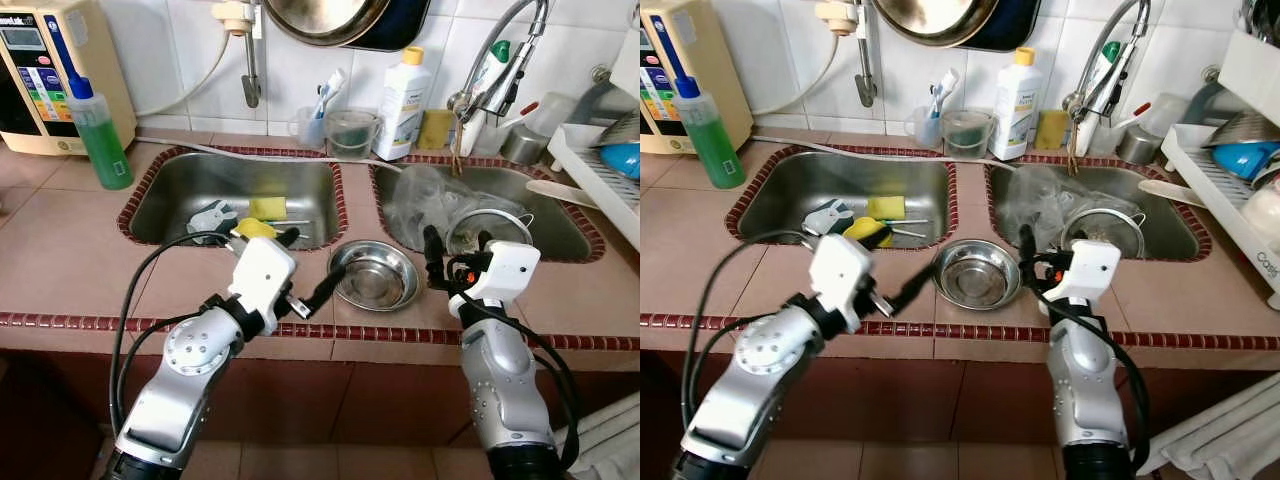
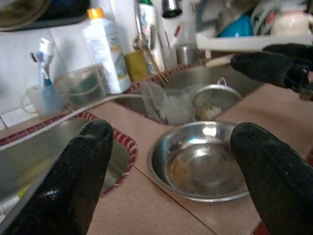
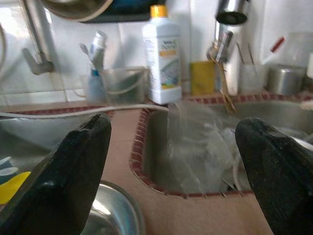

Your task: Kitchen organization

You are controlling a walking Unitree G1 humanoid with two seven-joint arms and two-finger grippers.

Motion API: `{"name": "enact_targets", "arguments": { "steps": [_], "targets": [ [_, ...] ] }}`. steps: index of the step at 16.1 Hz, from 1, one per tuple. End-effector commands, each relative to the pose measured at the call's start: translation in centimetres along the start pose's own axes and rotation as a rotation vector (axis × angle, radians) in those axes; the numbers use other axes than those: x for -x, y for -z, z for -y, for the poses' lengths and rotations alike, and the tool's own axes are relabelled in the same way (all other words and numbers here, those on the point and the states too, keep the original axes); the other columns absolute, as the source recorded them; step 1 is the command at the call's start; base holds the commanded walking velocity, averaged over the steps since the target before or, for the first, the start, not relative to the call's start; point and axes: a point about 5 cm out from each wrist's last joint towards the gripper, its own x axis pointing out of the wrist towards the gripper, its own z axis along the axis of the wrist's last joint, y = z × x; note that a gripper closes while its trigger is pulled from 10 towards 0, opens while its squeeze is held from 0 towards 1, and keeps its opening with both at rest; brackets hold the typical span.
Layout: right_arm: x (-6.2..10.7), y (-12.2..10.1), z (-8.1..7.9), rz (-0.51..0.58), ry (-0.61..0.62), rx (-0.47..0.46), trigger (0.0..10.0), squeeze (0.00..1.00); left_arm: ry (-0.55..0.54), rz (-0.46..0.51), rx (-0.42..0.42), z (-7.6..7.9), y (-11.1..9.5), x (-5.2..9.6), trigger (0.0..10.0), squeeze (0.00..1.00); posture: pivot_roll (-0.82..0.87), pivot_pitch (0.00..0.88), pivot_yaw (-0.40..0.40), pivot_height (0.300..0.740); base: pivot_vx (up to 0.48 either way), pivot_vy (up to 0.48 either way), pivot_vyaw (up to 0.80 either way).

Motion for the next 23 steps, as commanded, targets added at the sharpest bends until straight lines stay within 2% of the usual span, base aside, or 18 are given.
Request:
{"name": "enact_targets", "arguments": {
  "steps": [1,5,6,7,11,14,19,20,23],
  "targets": [
    [-0.5,-0.4,0.8,-0.025,0.022,-0.017,10.0,0.00,0.021,0.005,-0.025,0.6,-0.7,-0.2,10.0,0.00,0.03,0.000,-0.019,0.740,0.000,0.000,0.00],
    [-1.0,0.1,1.9,-0.104,0.031,-0.103,10.0,0.00,0.037,-0.013,-0.017,1.1,-1.2,-0.1,10.0,0.00,0.03,0.008,-0.020,0.740,0.000,0.000,0.00],
    [-1.2,0.4,2.2,-0.158,0.028,-0.131,10.0,0.00,0.038,-0.024,-0.010,1.3,-1.3,0.0,10.0,0.00,0.03,0.017,-0.025,0.740,0.000,0.000,0.00],
    [-1.4,0.6,2.3,-0.177,0.030,-0.131,10.0,0.00,0.039,-0.029,-0.007,1.4,-1.3,0.0,10.0,0.00,0.03,0.018,-0.026,0.740,0.000,0.000,0.00],
    [-1.9,1.4,1.9,-0.283,-0.046,-0.190,10.0,0.00,0.069,-0.046,-0.007,2.4,-1.0,0.5,10.0,0.00,0.05,0.035,-0.050,0.740,0.000,0.000,0.00],
    [-2.3,1.8,1.4,-0.354,-0.150,-0.226,10.0,0.00,0.064,-0.058,0.002,3.1,-1.0,0.7,10.0,0.00,0.06,0.041,-0.074,0.740,0.000,0.000,0.00],
    [-2.6,1.8,1.3,-0.394,-0.192,-0.233,10.0,0.00,0.054,-0.058,0.005,3.3,-1.1,0.8,10.0,0.00,0.06,0.038,-0.085,0.740,0.000,0.000,0.00],
    [-3.0,2.0,1.4,-0.443,-0.226,-0.256,10.0,0.00,0.041,-0.054,0.006,3.3,-1.2,0.7,10.0,0.00,0.07,0.033,-0.095,0.740,0.000,0.000,0.00],
    [-3.1,2.2,1.2,-0.464,-0.256,-0.300,10.0,0.00,0.036,-0.051,0.006,3.2,-1.3,0.6,10.0,0.00,0.07,0.031,-0.095,0.740,0.000,0.000,0.00]
  ]
}}
